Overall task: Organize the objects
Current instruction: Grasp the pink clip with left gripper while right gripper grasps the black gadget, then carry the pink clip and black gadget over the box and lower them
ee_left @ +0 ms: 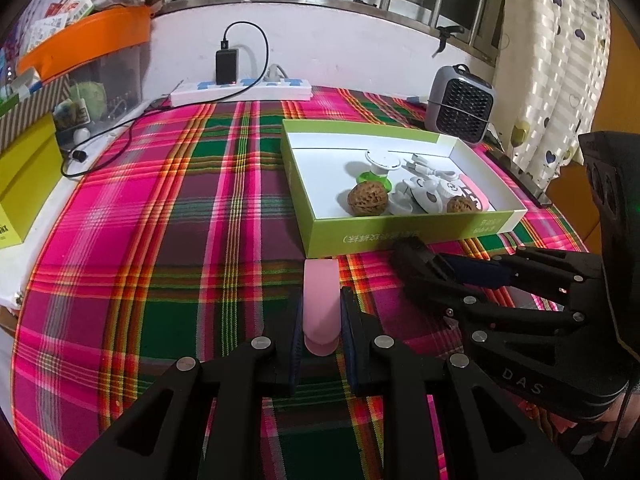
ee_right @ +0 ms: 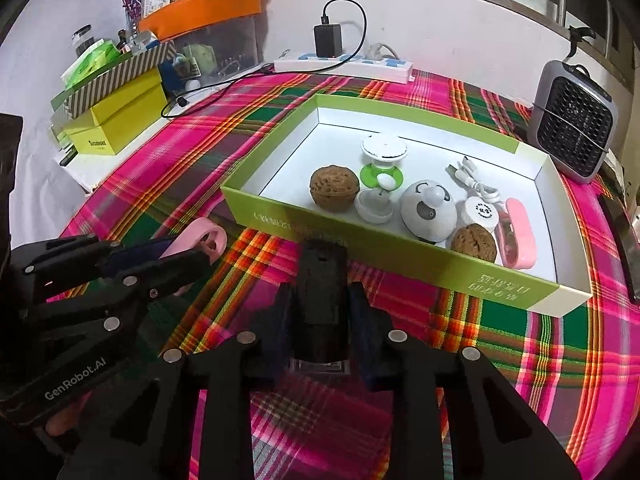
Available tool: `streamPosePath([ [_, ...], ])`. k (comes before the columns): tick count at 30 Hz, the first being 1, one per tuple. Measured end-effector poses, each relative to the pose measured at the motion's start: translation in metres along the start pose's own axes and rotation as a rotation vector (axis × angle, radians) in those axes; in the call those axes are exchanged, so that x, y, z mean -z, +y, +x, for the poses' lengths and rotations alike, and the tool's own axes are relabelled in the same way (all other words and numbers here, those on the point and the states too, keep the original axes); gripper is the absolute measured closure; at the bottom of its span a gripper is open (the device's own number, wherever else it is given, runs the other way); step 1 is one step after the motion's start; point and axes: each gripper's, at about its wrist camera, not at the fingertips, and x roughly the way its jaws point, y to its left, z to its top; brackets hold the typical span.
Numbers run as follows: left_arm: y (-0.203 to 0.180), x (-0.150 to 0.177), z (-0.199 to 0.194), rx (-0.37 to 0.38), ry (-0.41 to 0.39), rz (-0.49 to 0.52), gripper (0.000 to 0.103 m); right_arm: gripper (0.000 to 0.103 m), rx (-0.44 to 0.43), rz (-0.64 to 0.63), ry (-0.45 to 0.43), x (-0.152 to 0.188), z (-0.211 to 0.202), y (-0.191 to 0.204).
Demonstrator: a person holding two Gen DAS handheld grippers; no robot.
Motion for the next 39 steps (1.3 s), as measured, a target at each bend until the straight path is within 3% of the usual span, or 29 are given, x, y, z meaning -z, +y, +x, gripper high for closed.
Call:
streamPosePath([
  [29, -0.058, -0.015, -0.013, 0.082, -0.05, 0.064, 0.087, 0.075, -0.011, 0.087, -0.126, 0.017, -0.057, -0.049],
  [39, -0.065, -0.023, -0.013, 0.083, -0.059, 0.072, 0.087, 0.075, -0.006, 0.072, -0.146, 0.011, -0.062, -0.049],
])
